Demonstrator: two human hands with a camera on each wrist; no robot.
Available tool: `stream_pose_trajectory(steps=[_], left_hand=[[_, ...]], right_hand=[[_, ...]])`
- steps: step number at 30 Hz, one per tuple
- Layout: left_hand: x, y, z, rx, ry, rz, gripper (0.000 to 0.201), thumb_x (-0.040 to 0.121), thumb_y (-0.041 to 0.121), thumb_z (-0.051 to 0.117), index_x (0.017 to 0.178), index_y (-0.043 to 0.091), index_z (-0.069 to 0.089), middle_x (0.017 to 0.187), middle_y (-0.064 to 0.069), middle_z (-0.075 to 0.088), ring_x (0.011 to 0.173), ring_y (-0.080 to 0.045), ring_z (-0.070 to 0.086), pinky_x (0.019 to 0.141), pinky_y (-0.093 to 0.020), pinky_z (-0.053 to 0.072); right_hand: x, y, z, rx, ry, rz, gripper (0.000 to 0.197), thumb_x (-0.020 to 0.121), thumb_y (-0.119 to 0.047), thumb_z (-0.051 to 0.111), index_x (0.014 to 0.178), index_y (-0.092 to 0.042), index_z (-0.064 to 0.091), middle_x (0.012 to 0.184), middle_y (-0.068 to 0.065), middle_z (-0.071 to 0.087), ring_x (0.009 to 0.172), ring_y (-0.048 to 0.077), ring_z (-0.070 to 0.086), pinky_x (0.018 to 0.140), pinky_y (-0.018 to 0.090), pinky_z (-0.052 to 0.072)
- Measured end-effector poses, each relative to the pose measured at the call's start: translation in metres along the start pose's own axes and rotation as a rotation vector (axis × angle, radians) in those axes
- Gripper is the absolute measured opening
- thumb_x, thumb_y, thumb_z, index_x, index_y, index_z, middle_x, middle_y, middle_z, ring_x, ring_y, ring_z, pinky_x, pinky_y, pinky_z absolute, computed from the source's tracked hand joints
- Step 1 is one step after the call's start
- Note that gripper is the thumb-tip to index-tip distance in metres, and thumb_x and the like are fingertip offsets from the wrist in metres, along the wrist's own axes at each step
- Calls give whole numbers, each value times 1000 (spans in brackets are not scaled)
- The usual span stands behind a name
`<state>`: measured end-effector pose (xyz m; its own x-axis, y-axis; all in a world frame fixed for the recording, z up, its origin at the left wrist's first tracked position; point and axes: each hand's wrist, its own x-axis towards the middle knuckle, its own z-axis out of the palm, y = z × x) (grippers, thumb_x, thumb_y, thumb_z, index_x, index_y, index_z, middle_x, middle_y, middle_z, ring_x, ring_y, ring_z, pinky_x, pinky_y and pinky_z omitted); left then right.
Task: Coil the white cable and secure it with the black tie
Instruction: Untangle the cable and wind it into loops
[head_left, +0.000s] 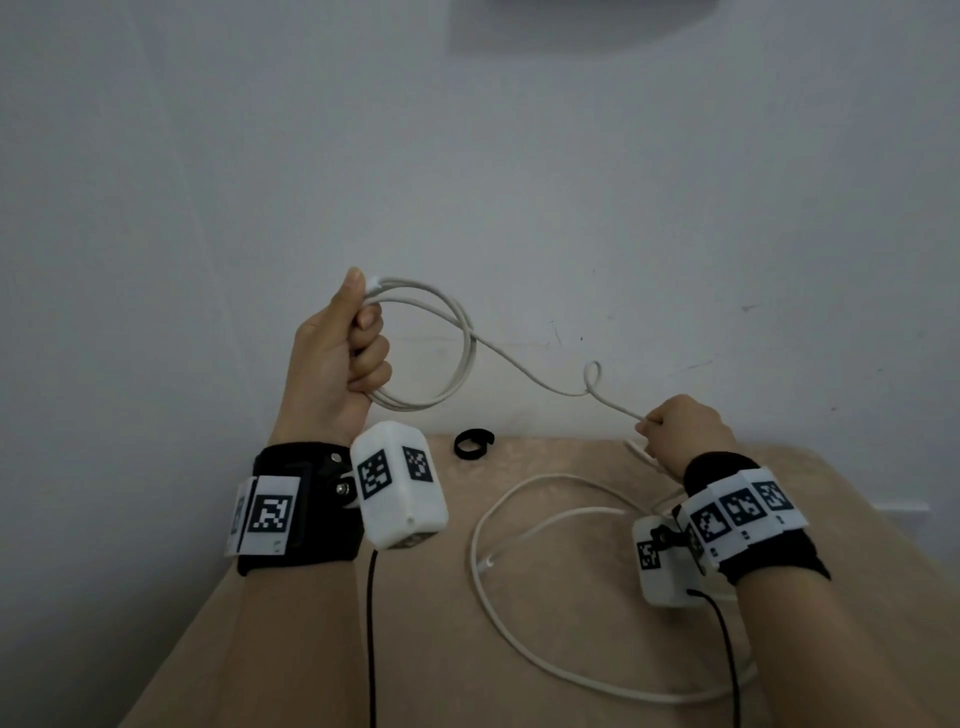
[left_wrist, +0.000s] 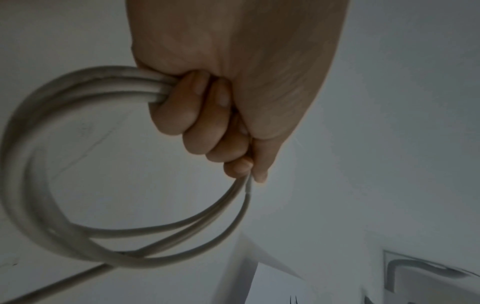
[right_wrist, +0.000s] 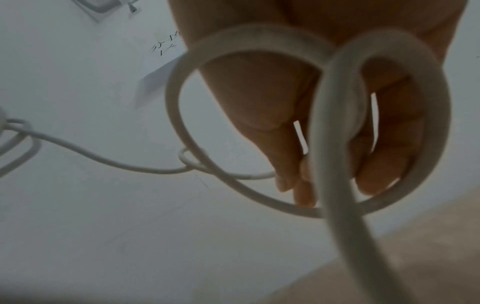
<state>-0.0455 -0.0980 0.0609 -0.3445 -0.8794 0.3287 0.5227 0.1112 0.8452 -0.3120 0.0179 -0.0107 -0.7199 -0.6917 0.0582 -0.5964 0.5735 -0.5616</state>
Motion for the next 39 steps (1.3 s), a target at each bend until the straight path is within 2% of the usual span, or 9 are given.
stream_pose_trajectory(steps=[7,11,14,17,21,25,28,32,39], left_hand=[[3,-15,14,86,-18,5,41,97,36,49,61,19,43,49,8,27,33,-2,16,33,-15,11],[2,-20,20,136,-49,0,41,98,36,49,61,18,43,50,8,24,35,-3,16,34,-16,12],[2,-22,22,139,-58,-1,41,97,36,50,61,18,43,51,7,22,36,-3,15,33,-16,13],[2,-22,24,126,-70,-4,41,98,36,49,62,17,44,50,8,23,36,-3,16,33,-16,13],[3,-20,26,69,-111,-33,41,98,37,47,62,17,43,48,8,24,34,-2,16,32,-15,13],[0,-21,33,32,-179,-81,41,98,36,46,62,18,42,50,8,23,33,-2,16,32,-15,13],[-1,-24,37,49,-207,-98,41,97,36,47,61,18,42,52,7,22,34,-2,16,32,-15,14],[1,-23,34,43,-189,-97,42,98,36,47,61,18,42,52,7,22,33,-2,16,31,-14,15],[-1,-26,43,13,-217,-135,41,98,39,44,63,18,40,49,9,23,33,-2,16,32,-15,14]], right_hand=[[-12,-19,-9,218,-42,-265,10,80,-18,74,88,-15,68,81,0,68,74,13,65,74,26,52],[-19,-28,-6,162,-44,-387,14,84,-22,69,98,-18,70,89,-6,64,87,8,59,82,21,45],[-30,-44,-8,478,-85,-513,19,90,-12,62,104,-22,69,98,-10,69,94,0,63,90,14,46],[-41,-62,-7,835,-317,-591,37,87,2,59,120,-15,62,113,3,69,106,11,65,96,25,49],[-48,-72,1,823,-384,-544,52,87,-23,67,135,-19,49,124,3,61,91,19,69,87,36,55],[-48,-72,6,890,-370,-498,33,85,-29,68,116,-22,60,96,0,69,60,9,55,63,25,49],[-43,-67,5,1012,-405,-489,27,81,-19,72,108,-16,66,86,10,67,64,17,48,57,22,41],[-34,-59,3,1143,-405,-470,45,69,-6,80,111,-8,65,86,3,67,80,27,50,55,20,45],[-34,-61,-7,1340,-345,-496,37,68,-14,71,105,-9,68,93,7,63,64,4,57,52,13,41]])
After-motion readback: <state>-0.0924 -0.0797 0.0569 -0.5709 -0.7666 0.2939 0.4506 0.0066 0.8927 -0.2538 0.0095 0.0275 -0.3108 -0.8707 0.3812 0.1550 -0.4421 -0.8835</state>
